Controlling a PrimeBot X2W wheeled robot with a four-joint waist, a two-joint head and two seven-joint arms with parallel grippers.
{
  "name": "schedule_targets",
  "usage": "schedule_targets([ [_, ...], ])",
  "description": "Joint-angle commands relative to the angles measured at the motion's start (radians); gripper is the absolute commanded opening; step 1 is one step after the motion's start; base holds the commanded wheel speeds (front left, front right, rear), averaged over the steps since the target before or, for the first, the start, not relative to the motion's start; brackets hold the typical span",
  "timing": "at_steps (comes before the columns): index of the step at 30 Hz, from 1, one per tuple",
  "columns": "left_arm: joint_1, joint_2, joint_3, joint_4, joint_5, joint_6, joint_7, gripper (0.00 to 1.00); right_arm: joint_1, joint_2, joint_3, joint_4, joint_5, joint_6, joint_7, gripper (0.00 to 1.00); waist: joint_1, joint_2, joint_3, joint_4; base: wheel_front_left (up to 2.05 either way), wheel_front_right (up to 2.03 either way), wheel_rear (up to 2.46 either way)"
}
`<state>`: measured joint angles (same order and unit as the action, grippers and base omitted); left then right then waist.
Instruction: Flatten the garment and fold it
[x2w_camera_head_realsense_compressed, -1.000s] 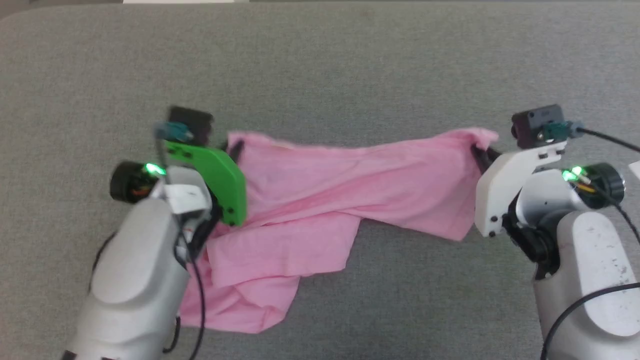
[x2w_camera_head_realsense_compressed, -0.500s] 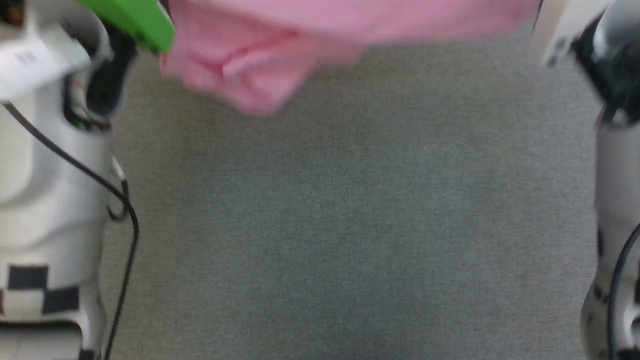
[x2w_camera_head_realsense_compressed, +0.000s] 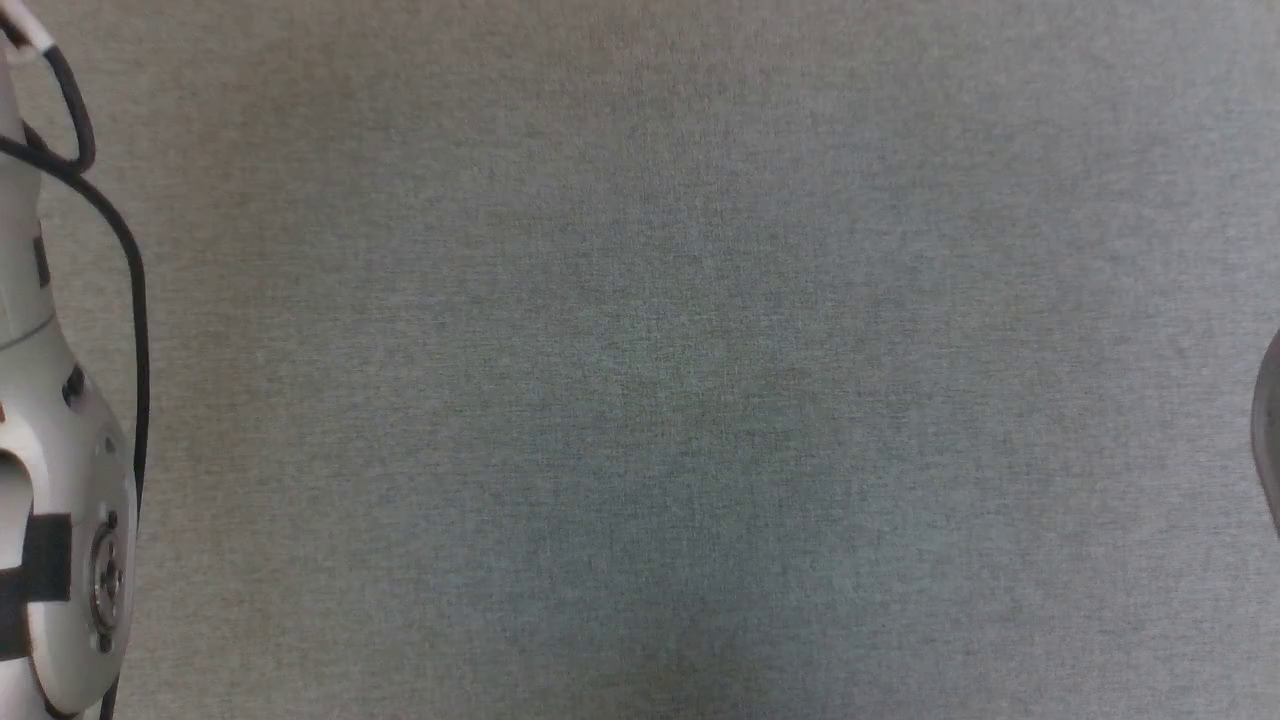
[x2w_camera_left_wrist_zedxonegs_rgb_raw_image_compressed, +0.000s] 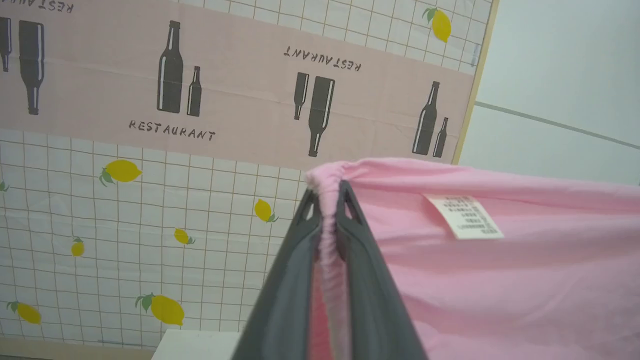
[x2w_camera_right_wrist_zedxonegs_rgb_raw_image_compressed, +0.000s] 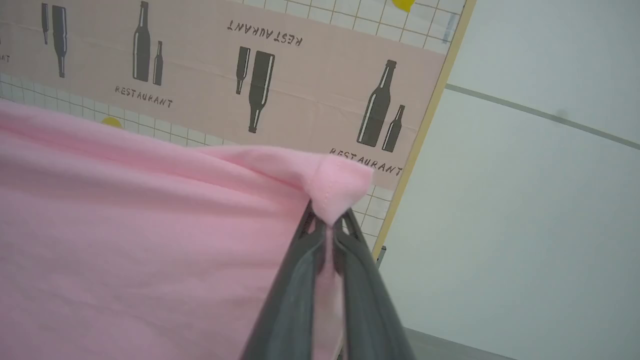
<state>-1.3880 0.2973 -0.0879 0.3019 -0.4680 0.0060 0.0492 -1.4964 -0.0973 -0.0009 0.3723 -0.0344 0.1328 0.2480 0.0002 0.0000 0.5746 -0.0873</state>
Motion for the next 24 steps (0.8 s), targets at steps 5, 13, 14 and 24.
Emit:
schedule_targets([
  [5,0.033,0.003,-0.027,0.061,0.011,-0.032,-0.051,0.00,-0.005,0.001,0.019,0.100,0.015,-0.002,-0.086,0.00,-0.0002,0.0000,0.043,0.010,0.00,0.00,0.00],
  [13,0.311,0.009,-0.067,0.043,-0.046,-0.093,-0.040,0.00,0.274,-0.057,0.157,0.070,0.220,-0.002,-0.088,0.00,-0.0002,0.0000,-0.056,0.032,0.00,0.00,0.00],
  [14,0.363,0.010,-0.072,0.025,-0.058,-0.098,-0.030,0.00,0.332,-0.072,0.176,0.042,0.255,-0.002,-0.075,0.00,-0.0002,0.0000,-0.076,0.036,0.00,0.00,0.00],
  [24,0.909,0.039,-0.125,-0.205,-0.148,-0.088,0.106,0.00,0.972,-0.176,0.140,-0.319,0.389,-0.002,0.108,0.00,-0.0002,0.0000,-0.258,0.058,0.00,0.00,0.00],
])
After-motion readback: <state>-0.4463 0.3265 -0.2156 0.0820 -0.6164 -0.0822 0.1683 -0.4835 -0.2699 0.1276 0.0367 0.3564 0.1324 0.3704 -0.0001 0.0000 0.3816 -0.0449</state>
